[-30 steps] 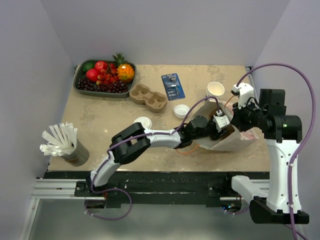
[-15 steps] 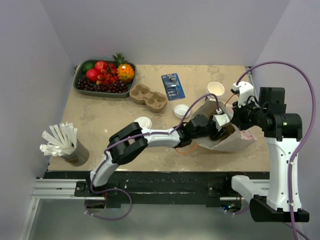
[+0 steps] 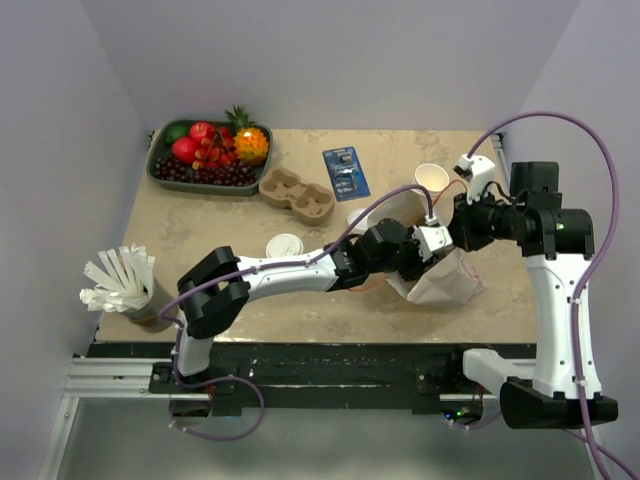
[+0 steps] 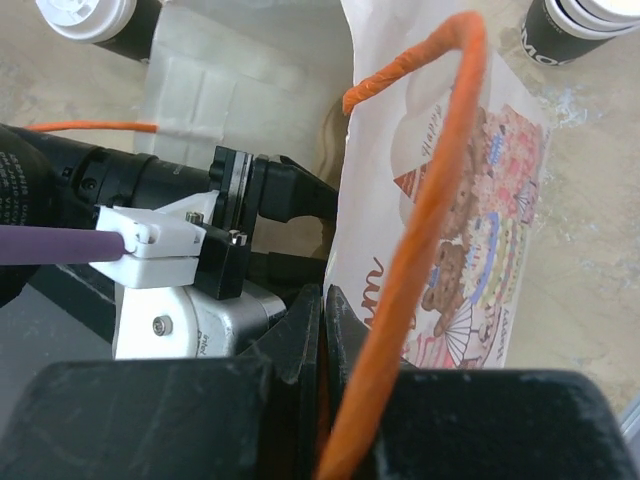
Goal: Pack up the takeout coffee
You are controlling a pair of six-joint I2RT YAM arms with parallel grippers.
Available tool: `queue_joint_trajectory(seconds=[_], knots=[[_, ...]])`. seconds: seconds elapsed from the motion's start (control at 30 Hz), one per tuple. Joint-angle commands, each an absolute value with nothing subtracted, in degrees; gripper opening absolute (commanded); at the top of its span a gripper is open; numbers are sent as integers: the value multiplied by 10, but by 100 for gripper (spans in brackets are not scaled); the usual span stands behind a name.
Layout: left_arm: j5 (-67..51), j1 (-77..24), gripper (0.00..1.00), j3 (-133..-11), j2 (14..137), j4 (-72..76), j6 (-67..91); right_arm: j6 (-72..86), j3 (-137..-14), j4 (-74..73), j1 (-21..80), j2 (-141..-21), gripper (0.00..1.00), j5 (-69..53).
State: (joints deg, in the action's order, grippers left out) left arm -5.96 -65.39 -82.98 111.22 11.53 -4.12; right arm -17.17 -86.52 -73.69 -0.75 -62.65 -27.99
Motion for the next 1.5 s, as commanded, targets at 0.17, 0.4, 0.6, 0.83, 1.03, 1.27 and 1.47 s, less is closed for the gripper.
queue_joint_trajectory(seconds=[0.17,0.4,0.6,0.83,1.03,1.27,1.47], knots=[[-71,-653,0,-901,1158,106,0,-181,-914,-704,-4,-613,0,-195],[-76,-655,0,-940,1212,117,37,-185,-946,-710,-4,-597,23,-142],[-77,-654,0,-945,1213,121,35,-167,-949,-697,-4,-611,41,-161],[-78,-655,0,-939,1215,134,38,-173,-973,-707,-4,-646,40,-185],[-80,-654,0,-959,1237,160,28,-192,-995,-740,-4,-663,1,-225],[-83,-655,0,-944,1238,193,28,-189,-1015,-744,-4,-663,0,-267],[-84,-655,0,-919,1219,195,23,-192,-1023,-751,-4,-653,0,-256]])
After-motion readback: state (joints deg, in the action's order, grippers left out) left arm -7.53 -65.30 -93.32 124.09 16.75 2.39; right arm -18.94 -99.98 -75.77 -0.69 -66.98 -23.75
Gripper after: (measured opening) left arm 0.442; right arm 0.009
